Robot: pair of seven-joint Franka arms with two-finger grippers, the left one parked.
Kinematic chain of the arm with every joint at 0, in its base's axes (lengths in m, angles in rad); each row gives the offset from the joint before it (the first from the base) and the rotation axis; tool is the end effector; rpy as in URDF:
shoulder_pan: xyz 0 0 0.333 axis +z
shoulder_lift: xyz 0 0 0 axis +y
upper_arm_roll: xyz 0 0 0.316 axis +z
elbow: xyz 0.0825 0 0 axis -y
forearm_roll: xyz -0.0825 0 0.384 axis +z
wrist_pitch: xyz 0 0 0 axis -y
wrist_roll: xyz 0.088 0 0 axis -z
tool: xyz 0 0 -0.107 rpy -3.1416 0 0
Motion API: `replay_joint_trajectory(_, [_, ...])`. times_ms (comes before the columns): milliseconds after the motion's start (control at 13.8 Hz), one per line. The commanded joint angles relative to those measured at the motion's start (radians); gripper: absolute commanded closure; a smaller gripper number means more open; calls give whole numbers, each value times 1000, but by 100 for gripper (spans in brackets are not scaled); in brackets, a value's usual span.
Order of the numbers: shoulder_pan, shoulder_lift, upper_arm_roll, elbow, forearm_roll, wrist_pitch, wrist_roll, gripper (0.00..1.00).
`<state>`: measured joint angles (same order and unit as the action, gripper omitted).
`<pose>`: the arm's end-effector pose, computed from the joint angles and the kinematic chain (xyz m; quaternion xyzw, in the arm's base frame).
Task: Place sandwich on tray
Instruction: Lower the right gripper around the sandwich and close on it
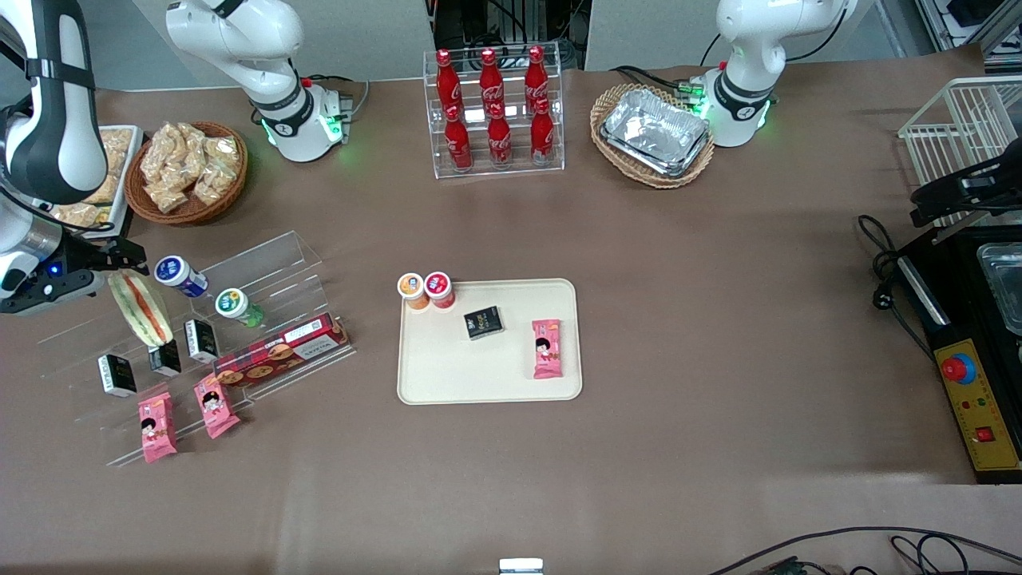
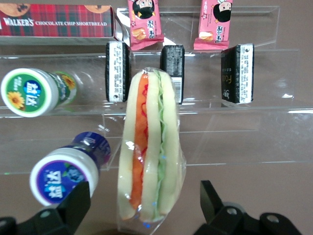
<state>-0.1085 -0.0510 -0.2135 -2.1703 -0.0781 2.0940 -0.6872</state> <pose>0.4941 -0.1696 0.4133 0.9790 0.2013 -0.0251 0.0183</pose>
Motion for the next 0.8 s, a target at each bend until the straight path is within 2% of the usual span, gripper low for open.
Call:
replay_joint_trajectory(0, [-40,11,2,-40,-19,74,-64,0])
replay_joint_trajectory(726, [-33,54,3,-39,-2,130,-63,0])
